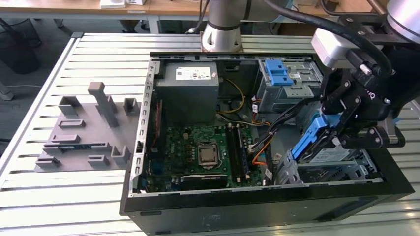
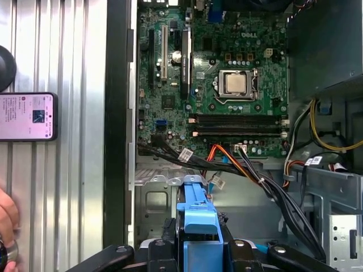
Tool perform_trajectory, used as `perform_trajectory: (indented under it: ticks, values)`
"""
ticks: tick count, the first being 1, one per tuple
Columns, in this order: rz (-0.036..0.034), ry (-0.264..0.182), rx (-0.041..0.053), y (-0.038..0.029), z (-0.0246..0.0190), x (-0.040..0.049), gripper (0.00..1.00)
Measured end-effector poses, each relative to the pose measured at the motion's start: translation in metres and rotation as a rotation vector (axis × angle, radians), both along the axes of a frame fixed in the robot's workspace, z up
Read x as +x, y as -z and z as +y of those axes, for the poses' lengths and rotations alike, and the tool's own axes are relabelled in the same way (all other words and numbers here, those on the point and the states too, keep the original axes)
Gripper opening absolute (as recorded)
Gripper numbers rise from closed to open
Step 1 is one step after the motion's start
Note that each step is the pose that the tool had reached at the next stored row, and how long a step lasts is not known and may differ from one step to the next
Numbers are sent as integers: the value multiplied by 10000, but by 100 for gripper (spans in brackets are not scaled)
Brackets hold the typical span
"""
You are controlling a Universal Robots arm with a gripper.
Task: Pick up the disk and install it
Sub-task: 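Insert the disk into the insertion slot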
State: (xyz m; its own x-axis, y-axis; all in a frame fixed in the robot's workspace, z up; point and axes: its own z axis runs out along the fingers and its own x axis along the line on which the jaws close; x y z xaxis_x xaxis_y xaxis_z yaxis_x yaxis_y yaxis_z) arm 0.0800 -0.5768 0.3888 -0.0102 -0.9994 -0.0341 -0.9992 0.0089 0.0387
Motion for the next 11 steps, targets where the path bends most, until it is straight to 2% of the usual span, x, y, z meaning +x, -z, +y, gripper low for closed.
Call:
perform_trajectory:
  ticks: [11]
  values:
    - [0, 0, -1, 73, 0, 0, 37]
